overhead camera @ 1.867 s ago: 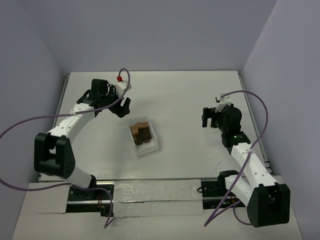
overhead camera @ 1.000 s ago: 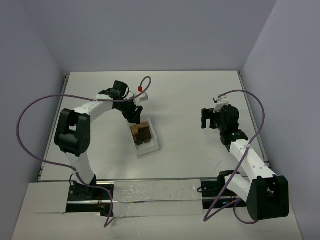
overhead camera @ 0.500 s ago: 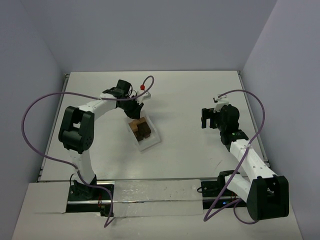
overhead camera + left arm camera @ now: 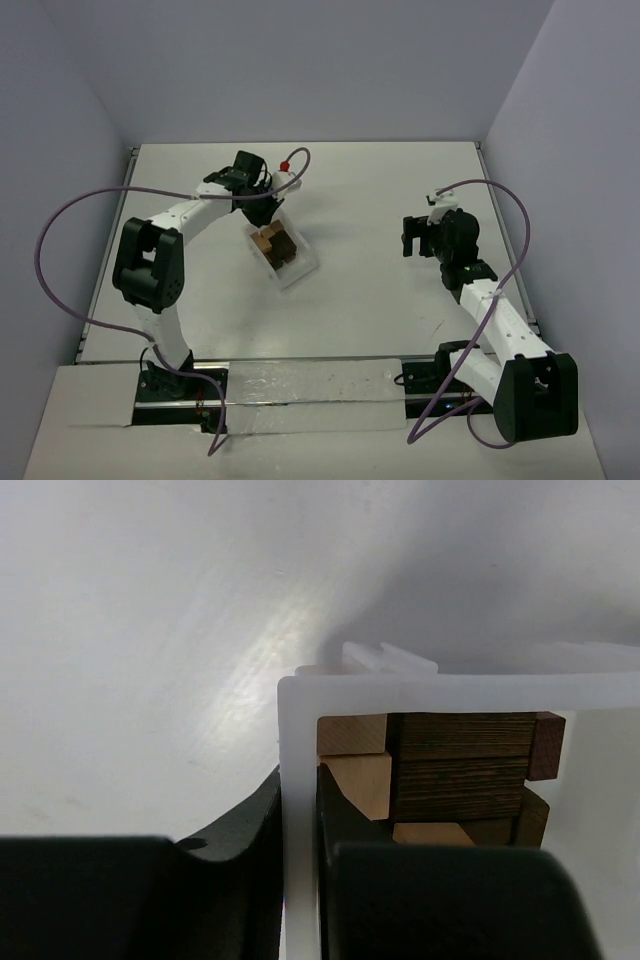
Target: Build the wood block tower
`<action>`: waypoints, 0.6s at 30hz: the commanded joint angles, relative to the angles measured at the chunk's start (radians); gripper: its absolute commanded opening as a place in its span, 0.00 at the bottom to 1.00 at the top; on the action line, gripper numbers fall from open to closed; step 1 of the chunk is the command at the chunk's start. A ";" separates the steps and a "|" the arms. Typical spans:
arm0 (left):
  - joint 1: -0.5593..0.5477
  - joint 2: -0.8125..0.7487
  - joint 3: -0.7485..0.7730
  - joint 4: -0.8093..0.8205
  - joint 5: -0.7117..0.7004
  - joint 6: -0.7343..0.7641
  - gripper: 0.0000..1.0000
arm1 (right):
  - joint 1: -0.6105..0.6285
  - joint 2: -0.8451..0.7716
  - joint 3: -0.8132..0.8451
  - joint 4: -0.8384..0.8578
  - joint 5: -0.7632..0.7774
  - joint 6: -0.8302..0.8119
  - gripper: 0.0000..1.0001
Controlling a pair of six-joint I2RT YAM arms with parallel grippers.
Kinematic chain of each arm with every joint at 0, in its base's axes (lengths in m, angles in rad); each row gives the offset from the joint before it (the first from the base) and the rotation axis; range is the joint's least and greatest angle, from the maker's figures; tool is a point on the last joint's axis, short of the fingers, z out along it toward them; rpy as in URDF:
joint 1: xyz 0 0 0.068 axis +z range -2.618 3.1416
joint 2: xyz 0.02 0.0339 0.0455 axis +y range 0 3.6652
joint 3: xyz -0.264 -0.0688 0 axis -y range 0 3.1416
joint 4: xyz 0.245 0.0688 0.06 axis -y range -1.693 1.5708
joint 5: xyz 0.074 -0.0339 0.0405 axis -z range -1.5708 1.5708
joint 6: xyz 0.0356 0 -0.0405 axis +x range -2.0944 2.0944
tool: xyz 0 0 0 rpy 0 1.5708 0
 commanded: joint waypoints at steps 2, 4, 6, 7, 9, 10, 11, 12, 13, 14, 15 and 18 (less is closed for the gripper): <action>-0.075 -0.143 0.070 0.069 -0.273 0.062 0.00 | -0.008 -0.042 0.045 0.012 -0.014 -0.001 1.00; -0.117 -0.168 0.049 0.107 -0.408 0.102 0.00 | -0.008 -0.046 0.046 0.012 -0.014 0.000 1.00; -0.143 -0.182 0.030 0.141 -0.476 0.122 0.00 | -0.008 -0.049 0.046 0.012 -0.014 0.000 1.00; -0.167 -0.193 -0.003 0.174 -0.533 0.139 0.00 | -0.008 -0.053 0.046 0.012 -0.014 0.000 1.00; -0.211 -0.213 -0.034 0.249 -0.610 0.166 0.00 | -0.008 -0.058 0.045 0.012 -0.013 0.000 1.00; -0.236 -0.222 -0.061 0.292 -0.649 0.185 0.00 | -0.008 -0.061 0.045 0.011 -0.012 0.000 1.00; -0.252 -0.227 -0.079 0.321 -0.683 0.208 0.00 | -0.009 -0.063 0.044 0.011 -0.012 -0.001 1.00; -0.267 -0.231 -0.103 0.350 -0.723 0.223 0.00 | -0.008 -0.066 0.043 0.012 -0.012 -0.001 1.00; -0.287 -0.235 -0.136 0.388 -0.782 0.244 0.00 | -0.008 -0.067 0.043 0.012 -0.011 -0.001 1.00; -0.310 -0.241 -0.157 0.437 -0.826 0.269 0.00 | -0.008 -0.069 0.043 0.012 -0.012 -0.001 1.00; -0.322 -0.242 -0.179 0.458 -0.847 0.280 0.00 | -0.008 -0.070 0.043 0.011 -0.011 0.000 1.00; -0.364 -0.249 -0.241 0.601 -0.925 0.356 0.00 | -0.006 -0.073 0.043 0.012 -0.008 0.000 1.00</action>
